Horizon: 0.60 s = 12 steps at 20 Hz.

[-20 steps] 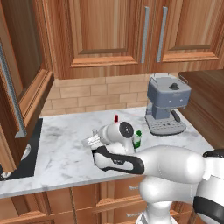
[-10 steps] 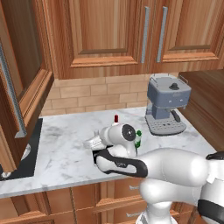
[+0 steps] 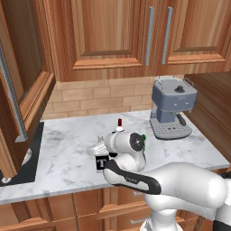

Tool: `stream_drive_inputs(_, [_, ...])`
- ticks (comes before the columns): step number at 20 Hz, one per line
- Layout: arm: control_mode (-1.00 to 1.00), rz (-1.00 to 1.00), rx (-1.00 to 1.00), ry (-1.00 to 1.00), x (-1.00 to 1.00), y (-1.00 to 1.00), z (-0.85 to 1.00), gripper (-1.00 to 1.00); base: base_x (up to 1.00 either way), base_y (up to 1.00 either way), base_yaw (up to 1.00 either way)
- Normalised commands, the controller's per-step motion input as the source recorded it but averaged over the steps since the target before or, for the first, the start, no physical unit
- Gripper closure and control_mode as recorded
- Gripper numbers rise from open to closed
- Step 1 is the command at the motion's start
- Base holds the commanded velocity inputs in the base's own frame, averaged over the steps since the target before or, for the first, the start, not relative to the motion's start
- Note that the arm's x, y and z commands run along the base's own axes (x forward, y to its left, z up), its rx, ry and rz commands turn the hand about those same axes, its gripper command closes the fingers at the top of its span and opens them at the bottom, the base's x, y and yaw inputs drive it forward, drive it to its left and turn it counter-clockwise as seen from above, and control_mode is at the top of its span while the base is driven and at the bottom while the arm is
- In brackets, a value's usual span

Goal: Sort all alcoholic drinks to one cabinet, and non-alcoholic drinks to the other.

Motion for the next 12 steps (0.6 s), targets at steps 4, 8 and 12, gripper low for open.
stream_drive_inputs(4, [-1.0, 0.0, 0.0, 0.01, 0.0, 0.0, 0.52, 1.0, 0.0, 0.0, 0.0])
stream_drive_inputs(8, [-1.0, 0.0, 0.0, 0.03, 0.0, 0.0, 0.48, 1.0, 0.0, 0.0, 0.0])
stream_drive_inputs(12, [-1.0, 0.0, 0.0, 0.0, -0.05, 0.0, 0.38, 1.0, 0.0, 0.0, 0.0])
